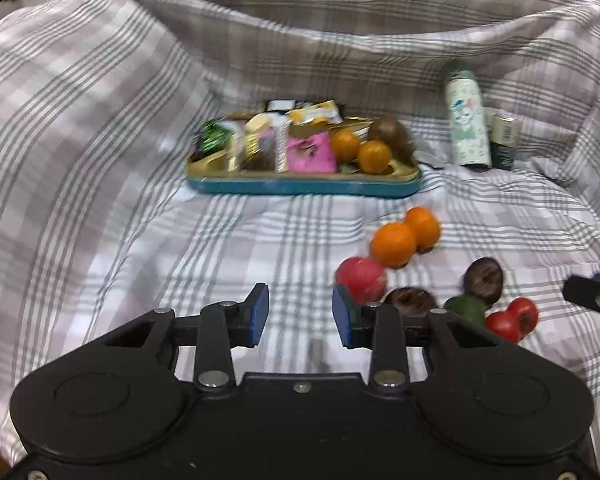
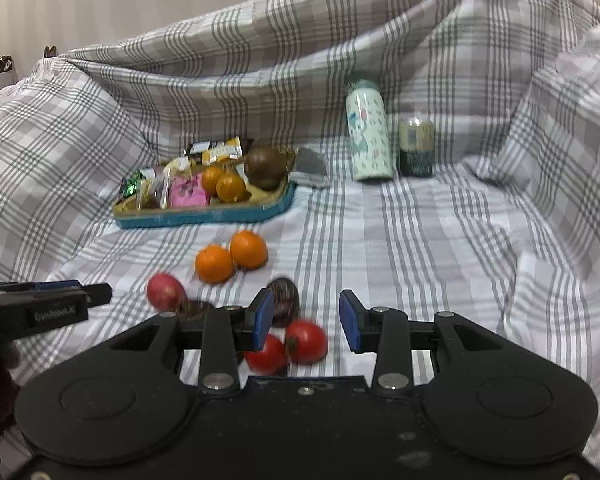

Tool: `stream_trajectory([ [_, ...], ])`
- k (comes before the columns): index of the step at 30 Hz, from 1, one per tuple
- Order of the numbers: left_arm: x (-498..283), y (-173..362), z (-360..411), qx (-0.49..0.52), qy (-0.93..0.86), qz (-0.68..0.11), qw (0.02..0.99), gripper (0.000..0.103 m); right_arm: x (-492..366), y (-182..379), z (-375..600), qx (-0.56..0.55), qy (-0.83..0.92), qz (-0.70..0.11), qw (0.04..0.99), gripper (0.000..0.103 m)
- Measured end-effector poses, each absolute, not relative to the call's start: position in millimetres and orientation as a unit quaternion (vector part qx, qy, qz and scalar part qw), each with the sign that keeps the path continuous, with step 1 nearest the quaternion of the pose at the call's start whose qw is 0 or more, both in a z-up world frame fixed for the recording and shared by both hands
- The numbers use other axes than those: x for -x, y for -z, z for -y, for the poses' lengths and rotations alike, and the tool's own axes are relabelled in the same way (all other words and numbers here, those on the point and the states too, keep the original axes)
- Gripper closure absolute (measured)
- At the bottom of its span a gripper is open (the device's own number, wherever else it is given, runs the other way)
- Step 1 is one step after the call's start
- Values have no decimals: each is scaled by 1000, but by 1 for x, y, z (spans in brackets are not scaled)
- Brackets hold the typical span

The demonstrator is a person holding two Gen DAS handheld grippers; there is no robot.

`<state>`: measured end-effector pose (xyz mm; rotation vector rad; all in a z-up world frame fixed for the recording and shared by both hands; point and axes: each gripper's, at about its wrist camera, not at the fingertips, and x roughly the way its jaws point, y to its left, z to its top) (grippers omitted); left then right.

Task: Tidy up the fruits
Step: 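Move both open tools back toward the fruit pile, then grasp a dark brown fruit with the right tool while the left tool grasps a red apple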

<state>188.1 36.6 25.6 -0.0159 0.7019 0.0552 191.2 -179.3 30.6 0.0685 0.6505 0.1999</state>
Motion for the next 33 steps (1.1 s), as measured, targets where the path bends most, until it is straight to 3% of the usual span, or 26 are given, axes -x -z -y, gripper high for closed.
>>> stream_trajectory([
  [16,-227,-12,-13,-12,29,-342,939,59,-250,-29,159,-17,-112,-300,947,64],
  [33,-237,9,-14,-11,35,-345,938,52,-266,12,153,-36,-122,-370,920,64],
])
